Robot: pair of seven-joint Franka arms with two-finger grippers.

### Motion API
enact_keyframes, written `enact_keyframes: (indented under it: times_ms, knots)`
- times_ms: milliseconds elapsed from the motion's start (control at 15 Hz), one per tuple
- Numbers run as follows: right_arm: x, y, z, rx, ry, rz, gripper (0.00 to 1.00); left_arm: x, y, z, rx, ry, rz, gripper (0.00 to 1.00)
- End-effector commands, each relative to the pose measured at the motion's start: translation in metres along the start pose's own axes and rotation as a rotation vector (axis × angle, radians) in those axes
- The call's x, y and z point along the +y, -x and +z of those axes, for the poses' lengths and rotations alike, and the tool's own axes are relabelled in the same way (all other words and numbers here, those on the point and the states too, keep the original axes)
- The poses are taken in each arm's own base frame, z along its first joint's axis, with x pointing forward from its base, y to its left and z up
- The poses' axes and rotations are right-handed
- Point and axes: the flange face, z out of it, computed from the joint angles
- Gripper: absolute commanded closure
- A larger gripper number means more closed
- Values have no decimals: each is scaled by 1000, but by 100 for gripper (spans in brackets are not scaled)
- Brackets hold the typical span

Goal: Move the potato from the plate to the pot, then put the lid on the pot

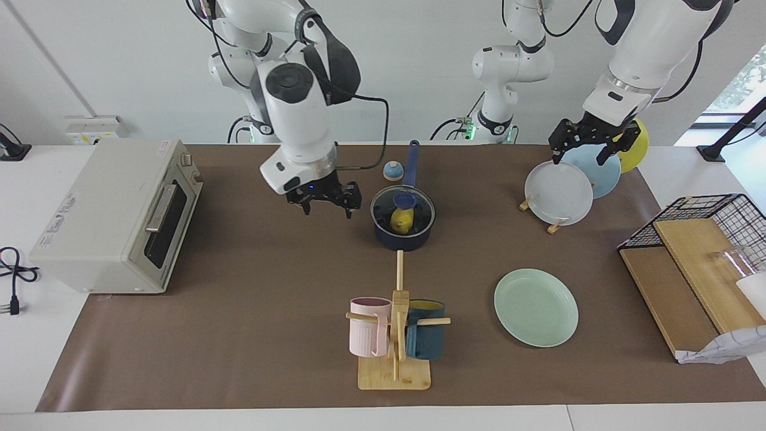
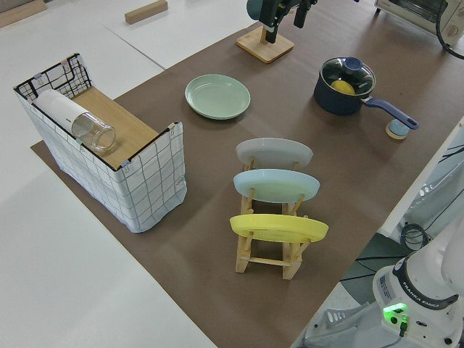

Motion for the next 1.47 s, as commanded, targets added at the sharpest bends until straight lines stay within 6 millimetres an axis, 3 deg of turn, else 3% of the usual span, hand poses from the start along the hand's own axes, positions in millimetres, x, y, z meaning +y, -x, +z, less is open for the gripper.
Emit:
enact_keyframes:
  times_ms: [0, 200, 467, 600, 867, 1067, 1400]
  knots:
    - [62, 2, -36, -20, 0, -60, 0, -4, 5, -2, 5, -12, 1, 0]
    - [121, 4, -69, -9, 25, -153, 0, -4, 5, -2, 5, -12, 1, 0]
    - [143, 12, -84, -9, 139, -231, 0, -4, 5, -1, 3, -12, 1, 0]
    - [169, 23, -81, -59, 138, -262, 0, -4, 5, -2, 5, -12, 1, 0]
    - [185, 27, -80, -54, 143, -283, 0, -4, 5, -2, 5, -12, 1, 0]
    - [211, 28, -74, -19, 124, -238, 0, -4, 5, -2, 5, -12, 1, 0]
    - [222, 23, -84, -36, 93, -207, 0, -4, 5, -2, 5, -12, 1, 0]
